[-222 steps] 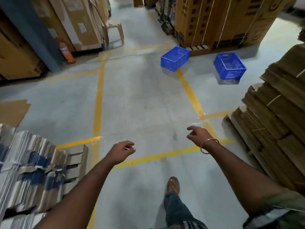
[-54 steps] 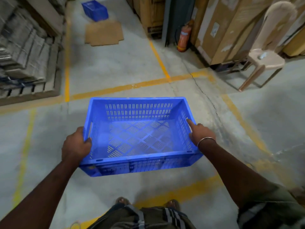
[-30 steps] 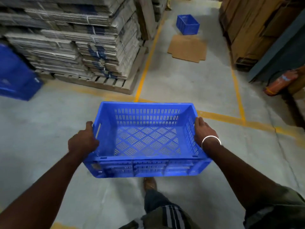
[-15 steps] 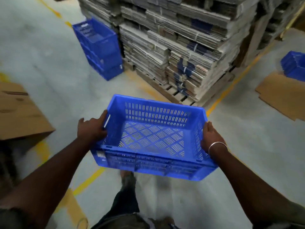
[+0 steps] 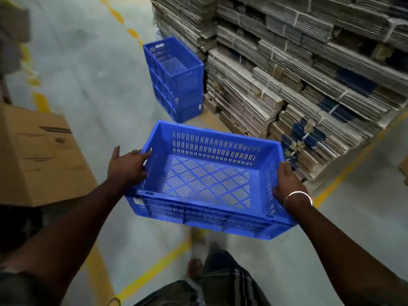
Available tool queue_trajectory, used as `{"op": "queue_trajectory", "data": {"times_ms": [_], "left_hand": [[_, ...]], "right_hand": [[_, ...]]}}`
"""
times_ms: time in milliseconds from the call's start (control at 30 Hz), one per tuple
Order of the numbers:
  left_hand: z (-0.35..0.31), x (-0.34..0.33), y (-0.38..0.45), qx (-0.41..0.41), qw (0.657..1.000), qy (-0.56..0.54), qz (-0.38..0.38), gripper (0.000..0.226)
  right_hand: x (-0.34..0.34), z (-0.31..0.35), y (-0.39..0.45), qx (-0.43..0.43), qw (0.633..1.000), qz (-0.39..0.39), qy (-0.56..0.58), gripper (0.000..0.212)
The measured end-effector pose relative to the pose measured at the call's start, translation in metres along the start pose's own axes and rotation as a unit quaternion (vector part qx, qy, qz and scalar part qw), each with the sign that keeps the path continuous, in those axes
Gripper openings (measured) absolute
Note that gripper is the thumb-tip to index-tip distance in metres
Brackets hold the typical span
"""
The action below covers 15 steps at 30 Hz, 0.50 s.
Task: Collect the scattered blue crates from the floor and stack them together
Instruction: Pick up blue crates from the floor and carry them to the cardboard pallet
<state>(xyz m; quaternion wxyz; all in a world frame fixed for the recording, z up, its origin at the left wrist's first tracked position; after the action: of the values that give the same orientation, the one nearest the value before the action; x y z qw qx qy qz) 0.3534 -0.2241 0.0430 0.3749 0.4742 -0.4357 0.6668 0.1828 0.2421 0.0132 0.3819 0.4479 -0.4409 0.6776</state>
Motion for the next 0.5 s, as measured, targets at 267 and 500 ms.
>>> {"op": "queue_trajectory", "data": {"times_ms": [267, 500], "left_hand": [[0.079, 0.022, 0.163, 0.015, 1.000, -0.009, -0.001, 0.075], [0.181, 0.040, 0.298, 0.036, 0.999, -0.020, -0.003, 0.076]], "right_hand": [[0.002, 0.084, 0.176, 0.007, 1.000, 0.014, 0.016, 0.089], [0.019, 0.189, 0.332, 0.023, 0.999, 0.044, 0.012, 0.088]]}}
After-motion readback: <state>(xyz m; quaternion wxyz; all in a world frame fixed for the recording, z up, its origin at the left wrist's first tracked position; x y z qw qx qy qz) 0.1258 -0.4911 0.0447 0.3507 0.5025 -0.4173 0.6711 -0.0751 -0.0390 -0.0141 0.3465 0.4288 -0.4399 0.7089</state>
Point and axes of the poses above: each hand's wrist, its own y-axis towards the middle knuckle, its own x-axis out of the back of the hand, z = x × y, the point moved 5 cm from there along y, towards the middle knuckle, and after that the axes turned 8 degrees about y, right-handed, at the moved point
